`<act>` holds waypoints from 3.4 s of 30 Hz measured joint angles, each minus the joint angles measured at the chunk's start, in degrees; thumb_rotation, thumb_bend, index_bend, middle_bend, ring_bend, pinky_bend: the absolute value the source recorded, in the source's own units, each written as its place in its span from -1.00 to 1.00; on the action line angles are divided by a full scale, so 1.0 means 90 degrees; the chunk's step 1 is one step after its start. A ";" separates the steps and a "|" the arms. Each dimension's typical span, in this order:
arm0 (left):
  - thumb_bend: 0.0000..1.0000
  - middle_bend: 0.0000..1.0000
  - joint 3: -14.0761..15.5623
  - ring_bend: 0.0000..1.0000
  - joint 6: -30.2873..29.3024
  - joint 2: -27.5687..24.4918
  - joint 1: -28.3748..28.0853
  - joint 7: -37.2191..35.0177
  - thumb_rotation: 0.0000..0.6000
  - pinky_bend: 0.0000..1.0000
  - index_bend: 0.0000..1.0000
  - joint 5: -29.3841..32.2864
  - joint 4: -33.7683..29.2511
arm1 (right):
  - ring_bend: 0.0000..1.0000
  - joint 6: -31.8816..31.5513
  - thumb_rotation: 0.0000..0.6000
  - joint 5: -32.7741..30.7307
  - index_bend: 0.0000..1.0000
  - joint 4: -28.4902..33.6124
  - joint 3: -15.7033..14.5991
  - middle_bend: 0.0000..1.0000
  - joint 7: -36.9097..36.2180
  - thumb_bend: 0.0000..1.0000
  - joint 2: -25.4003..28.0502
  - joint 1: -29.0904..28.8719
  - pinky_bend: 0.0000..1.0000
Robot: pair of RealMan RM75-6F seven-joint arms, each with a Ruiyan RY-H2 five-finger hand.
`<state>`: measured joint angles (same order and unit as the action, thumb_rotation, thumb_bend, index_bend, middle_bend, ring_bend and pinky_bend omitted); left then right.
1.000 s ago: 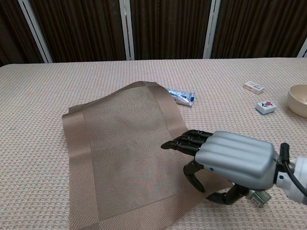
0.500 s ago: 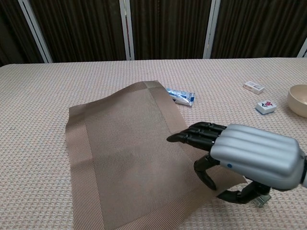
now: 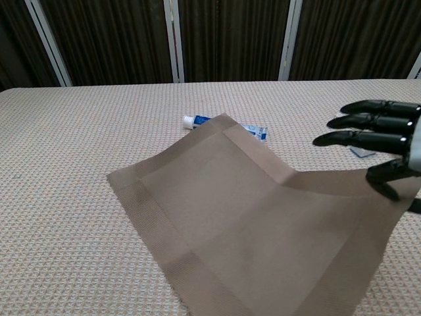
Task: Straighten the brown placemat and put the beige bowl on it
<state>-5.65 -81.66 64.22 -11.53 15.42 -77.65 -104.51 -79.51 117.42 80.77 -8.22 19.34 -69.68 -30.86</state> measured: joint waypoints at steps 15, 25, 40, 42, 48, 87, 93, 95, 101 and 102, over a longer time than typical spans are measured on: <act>-1.00 -1.00 -0.0018 -1.00 0.0170 0.0069 -0.0087 0.0079 1.00 -1.00 -1.00 0.0117 0.0087 | -1.00 0.0359 1.00 0.0015 0.57 -0.2104 0.0670 -0.80 -0.0045 -0.29 -0.0328 -0.0863 -1.00; -1.00 -1.00 -0.0037 -1.00 0.0196 0.0101 -0.0077 0.0134 1.00 -1.00 -1.00 0.0289 0.0173 | -1.00 0.0601 1.00 -0.0135 0.03 -0.3463 0.0923 -0.83 -0.0261 -0.49 -0.1021 -0.1357 -1.00; -1.00 -1.00 0.0045 -1.00 0.0165 0.0095 -0.0052 0.0091 1.00 -1.00 -1.00 0.0093 0.0156 | -1.00 -0.0336 1.00 -0.1395 -1.00 -0.3387 0.1514 -1.00 -0.0670 -1.00 -0.1314 -0.0685 -1.00; -1.00 -1.00 0.0072 -1.00 0.0168 0.0097 -0.0056 0.0053 1.00 -1.00 -1.00 0.0006 0.0170 | -1.00 -0.0492 1.00 -0.1606 -1.00 -0.2976 0.1572 -1.00 -0.0707 -1.00 -0.1201 -0.0444 -1.00; -1.00 -1.00 0.0207 -1.00 0.0174 0.0135 -0.0077 -0.0070 1.00 -1.00 -1.00 -0.0408 0.0262 | -1.00 -0.0938 1.00 -0.2229 -1.00 -0.1345 0.1621 -1.00 -0.0874 -1.00 -0.0653 0.0377 -1.00; -0.59 -1.00 0.0240 -1.00 0.2524 0.3627 -0.2342 -0.0949 1.00 -1.00 -0.48 -0.1771 0.4160 | -1.00 -0.1304 1.00 -0.3810 -1.00 0.1467 0.1236 -1.00 -0.2029 -1.00 0.0374 0.2505 -1.00; -0.58 -1.00 0.0253 -1.00 0.2560 0.3953 -0.2564 -0.1073 1.00 -1.00 -0.48 -0.1786 0.4510 | -1.00 -0.1250 1.00 -0.3827 -1.00 0.1439 0.1313 -1.00 -0.2060 -1.00 0.0355 0.2534 -1.00; -0.58 -1.00 0.0272 -1.00 0.2576 0.3996 -0.2594 -0.1052 1.00 -1.00 -0.48 -0.1764 0.4537 | -1.00 -0.1260 1.00 -0.3811 -1.00 0.1446 0.1329 -1.00 -0.2068 -1.00 0.0363 0.2551 -1.00; -0.58 -1.00 0.0339 -1.00 0.2631 0.4043 -0.2638 -0.0900 1.00 -1.00 -0.48 -0.1697 0.4568 | -1.00 -0.1266 1.00 -0.3786 -1.00 0.1459 0.1382 -1.00 -0.2125 -1.00 0.0396 0.2600 -1.00; -0.58 -1.00 0.0345 -1.00 0.2631 0.4046 -0.2641 -0.0887 1.00 -1.00 -0.48 -0.1685 0.4559 | -1.00 -0.1271 1.00 -0.3781 -1.00 0.1461 0.1394 -1.00 -0.2131 -1.00 0.0402 0.2608 -1.00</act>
<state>-2.54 -57.98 100.63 -35.30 7.43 -92.82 -63.48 -90.94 83.39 93.91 4.33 0.16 -66.07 -7.39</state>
